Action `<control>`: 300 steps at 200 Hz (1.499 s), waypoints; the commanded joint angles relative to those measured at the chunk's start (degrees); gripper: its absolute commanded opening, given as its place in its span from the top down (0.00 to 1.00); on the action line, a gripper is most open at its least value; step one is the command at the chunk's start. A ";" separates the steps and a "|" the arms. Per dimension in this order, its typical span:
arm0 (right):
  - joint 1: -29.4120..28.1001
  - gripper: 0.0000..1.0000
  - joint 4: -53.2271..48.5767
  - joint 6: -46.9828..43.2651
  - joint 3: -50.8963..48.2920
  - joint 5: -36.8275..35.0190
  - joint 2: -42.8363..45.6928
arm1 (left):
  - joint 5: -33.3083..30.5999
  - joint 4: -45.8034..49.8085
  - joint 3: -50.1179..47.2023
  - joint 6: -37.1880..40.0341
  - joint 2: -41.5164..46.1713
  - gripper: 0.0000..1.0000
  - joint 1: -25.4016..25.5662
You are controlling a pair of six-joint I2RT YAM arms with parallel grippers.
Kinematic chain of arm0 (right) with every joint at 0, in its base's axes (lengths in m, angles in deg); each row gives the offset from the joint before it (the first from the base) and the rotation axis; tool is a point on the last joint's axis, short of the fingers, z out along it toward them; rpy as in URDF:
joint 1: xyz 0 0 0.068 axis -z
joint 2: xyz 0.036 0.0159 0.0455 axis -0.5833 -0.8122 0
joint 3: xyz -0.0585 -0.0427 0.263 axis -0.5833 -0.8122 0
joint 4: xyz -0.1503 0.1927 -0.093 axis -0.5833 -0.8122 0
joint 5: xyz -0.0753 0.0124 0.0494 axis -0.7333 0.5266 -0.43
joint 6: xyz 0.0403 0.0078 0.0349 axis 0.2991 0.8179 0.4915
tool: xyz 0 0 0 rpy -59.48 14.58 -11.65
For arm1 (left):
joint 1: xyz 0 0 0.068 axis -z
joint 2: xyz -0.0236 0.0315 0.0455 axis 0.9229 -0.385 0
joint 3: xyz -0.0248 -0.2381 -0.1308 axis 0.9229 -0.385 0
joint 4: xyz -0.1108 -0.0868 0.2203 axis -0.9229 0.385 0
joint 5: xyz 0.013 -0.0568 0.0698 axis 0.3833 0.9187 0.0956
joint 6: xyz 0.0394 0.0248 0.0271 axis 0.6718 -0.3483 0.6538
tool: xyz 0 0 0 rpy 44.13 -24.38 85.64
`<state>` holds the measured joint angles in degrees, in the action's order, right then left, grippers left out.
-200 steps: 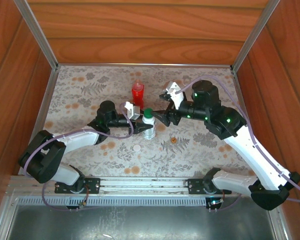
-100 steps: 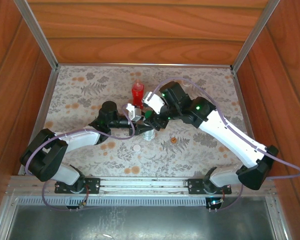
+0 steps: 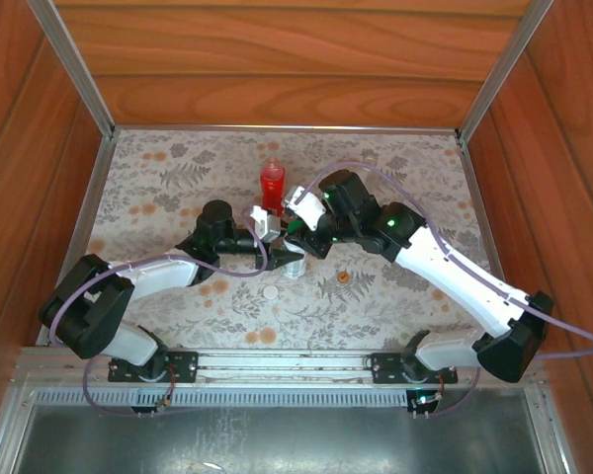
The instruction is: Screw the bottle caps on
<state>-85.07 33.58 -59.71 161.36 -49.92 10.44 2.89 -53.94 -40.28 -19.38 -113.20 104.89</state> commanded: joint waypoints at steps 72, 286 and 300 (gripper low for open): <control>14.73 0.73 14.03 6.74 -5.78 0.19 1.35 | -27.73 -0.68 -14.38 -0.76 17.97 0.00 0.32; 22.23 0.63 5.11 7.78 37.47 -9.82 -44.34 | -45.80 -0.31 -20.37 -3.62 19.88 0.00 -0.02; 22.22 0.58 4.92 7.65 37.60 -9.48 -44.60 | -45.63 -0.28 -20.13 -3.79 19.46 0.00 -0.05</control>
<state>-63.28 39.59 -51.63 197.36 -59.98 -33.39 -42.75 -53.92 -60.69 -22.64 -93.03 104.92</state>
